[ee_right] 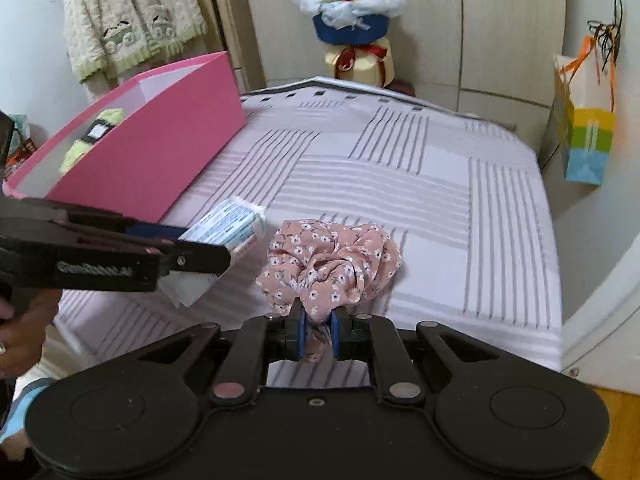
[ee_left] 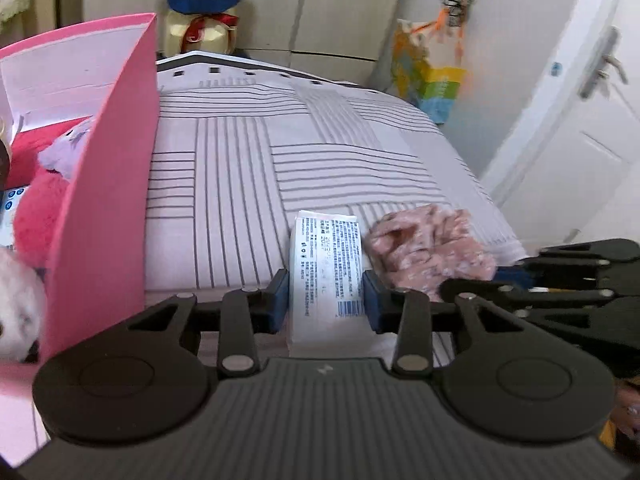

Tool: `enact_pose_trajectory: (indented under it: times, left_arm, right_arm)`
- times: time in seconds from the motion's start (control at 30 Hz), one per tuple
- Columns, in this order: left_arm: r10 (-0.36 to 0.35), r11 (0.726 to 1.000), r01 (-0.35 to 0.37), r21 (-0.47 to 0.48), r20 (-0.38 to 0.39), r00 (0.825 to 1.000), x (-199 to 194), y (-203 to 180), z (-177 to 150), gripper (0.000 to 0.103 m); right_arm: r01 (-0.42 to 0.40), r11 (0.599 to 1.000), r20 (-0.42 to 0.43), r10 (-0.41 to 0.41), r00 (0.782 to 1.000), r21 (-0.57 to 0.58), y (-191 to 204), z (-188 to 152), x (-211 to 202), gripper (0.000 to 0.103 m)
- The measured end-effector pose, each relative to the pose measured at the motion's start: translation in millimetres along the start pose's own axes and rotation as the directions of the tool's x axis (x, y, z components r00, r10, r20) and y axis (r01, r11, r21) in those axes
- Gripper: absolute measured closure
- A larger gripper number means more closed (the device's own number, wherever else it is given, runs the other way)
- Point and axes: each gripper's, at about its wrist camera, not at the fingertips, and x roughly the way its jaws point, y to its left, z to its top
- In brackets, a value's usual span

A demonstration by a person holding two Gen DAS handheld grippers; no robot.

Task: Organize soft objects
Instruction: 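Lift the soap bar and scrunchie and carry both toward the pink box, then lower the soap bar and scrunchie into the pink box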

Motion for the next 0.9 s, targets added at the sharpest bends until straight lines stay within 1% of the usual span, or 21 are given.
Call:
enact_pose_trajectory:
  times: [0.07,0.17,0.27,0.33,0.43,0.5,0.7,0.8,0.9]
  left_arm:
    - [-0.025,1.0,0.025,0.012,0.002,1.0,-15.0,-0.3,-5.0,0.066]
    - [-0.026,0.998,0.026,0.056,0.006,1.0,-39.1,-2.7,-14.9,0.066]
    - [-0.022,0.996,0.022,0.081,-0.003,1.0,-60.6,-0.9,-22.3,0.066]
    - [-0.024,0.997,0.026,0.075,-0.025,0.999,-74.3,4.7,-26.6,0.066]
    - [-0.036,0.998,0.038,0.047,-0.044,0.998,-93.8,14.5,-30.2,0.066]
    - [-0.019,0.999,0.021,0.044,-0.043,0.999,-109.2,20.7,-31.6,0.066]
    - [0.038,0.998,-0.039,0.049,0.021,0.999,-153.6,41.4,-27.5,0.066]
    - [0.07,0.996,-0.074,0.052,0.062,0.996,-171.7,51.5,-22.3,0.066]
    - [0.098,0.993,-0.104,0.049,0.104,0.99,-182.2,63.1,-12.5,0.066]
  right_arm:
    - [-0.026,1.0,-0.008,0.026,1.0,0.002,7.4,-4.6,-6.5,0.088]
    - [-0.061,0.998,-0.015,0.061,0.998,-0.008,20.1,-9.9,-18.9,0.088]
    - [-0.105,0.993,-0.03,0.104,0.994,-0.043,33.9,-10.7,-32.0,0.088]
    - [-0.139,0.987,-0.05,0.136,0.99,-0.077,43.7,-8.5,-39.5,0.088]
    - [-0.161,0.976,-0.068,0.152,0.986,-0.15,62.3,-0.3,-52.1,0.088]
    - [-0.169,0.966,-0.065,0.159,0.985,-0.198,75.1,7.2,-60.9,0.088]
    - [-0.201,0.925,-0.013,0.208,0.978,-0.323,112.5,30.8,-80.1,0.088]
    - [-0.213,0.902,0.021,0.238,0.971,-0.376,130.4,43.4,-83.3,0.088]
    - [-0.22,0.89,0.058,0.264,0.963,-0.399,144.1,60.4,-79.5,0.088]
